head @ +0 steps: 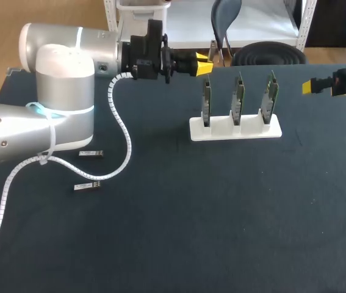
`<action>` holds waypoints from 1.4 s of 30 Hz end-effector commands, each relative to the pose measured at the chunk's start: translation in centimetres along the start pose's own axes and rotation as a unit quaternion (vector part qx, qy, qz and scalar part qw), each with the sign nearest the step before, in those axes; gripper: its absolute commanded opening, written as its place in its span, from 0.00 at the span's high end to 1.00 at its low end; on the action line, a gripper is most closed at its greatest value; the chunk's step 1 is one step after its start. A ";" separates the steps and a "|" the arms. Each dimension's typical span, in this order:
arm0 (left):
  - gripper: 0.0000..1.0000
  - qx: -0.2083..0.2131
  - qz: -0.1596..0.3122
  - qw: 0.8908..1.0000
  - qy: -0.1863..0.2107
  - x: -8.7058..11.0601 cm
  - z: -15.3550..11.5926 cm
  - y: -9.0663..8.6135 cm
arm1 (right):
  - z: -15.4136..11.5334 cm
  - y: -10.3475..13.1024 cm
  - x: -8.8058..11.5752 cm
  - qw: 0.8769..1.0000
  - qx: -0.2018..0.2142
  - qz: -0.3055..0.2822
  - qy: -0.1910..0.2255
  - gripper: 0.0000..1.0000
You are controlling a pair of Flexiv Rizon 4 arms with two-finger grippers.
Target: Pick up the optical module with the left hand, and insert it into the network port with the right hand.
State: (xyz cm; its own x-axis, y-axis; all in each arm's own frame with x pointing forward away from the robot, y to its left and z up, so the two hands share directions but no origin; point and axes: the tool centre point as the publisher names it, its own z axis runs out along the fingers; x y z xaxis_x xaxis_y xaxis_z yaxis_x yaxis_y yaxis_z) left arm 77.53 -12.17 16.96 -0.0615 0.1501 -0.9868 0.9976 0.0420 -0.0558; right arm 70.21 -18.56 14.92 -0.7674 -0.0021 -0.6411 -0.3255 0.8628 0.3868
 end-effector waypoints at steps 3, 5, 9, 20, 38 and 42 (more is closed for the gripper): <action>1.00 -0.007 -0.003 1.000 -0.001 0.4 -0.5 -0.5 | -0.2 0.2 0.1 1.000 0.004 0.001 0.000 0.00; 1.00 -0.007 -0.003 1.000 0.000 0.4 -0.6 -0.7 | -0.2 0.2 0.1 1.000 0.004 0.001 0.000 0.00; 1.00 -0.008 -0.005 1.000 -0.002 0.4 -0.7 -0.9 | -0.2 0.2 0.1 1.000 0.004 0.001 0.000 0.00; 1.00 -0.008 -0.009 1.000 -0.006 0.2 -0.3 -1.4 | -0.2 0.2 0.1 1.000 0.004 0.001 0.000 0.00; 1.00 -0.014 -0.015 1.000 0.001 0.7 0.0 -1.9 | -0.2 0.2 0.1 1.000 0.004 0.001 0.000 0.00; 1.00 -0.014 -0.015 1.000 0.001 0.7 0.0 -1.9 | -0.3 0.2 -0.2 1.000 -0.003 -0.008 -0.008 0.00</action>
State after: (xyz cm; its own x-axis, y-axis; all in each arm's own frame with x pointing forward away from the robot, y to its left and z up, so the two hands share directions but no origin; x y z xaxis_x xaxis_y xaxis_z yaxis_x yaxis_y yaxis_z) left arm 75.80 -12.14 16.45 -0.0944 0.1555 -0.9833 0.9941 0.0670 -0.0848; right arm 70.27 -18.55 15.02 -0.7649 -0.0035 -0.6442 -0.3279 0.8628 0.3847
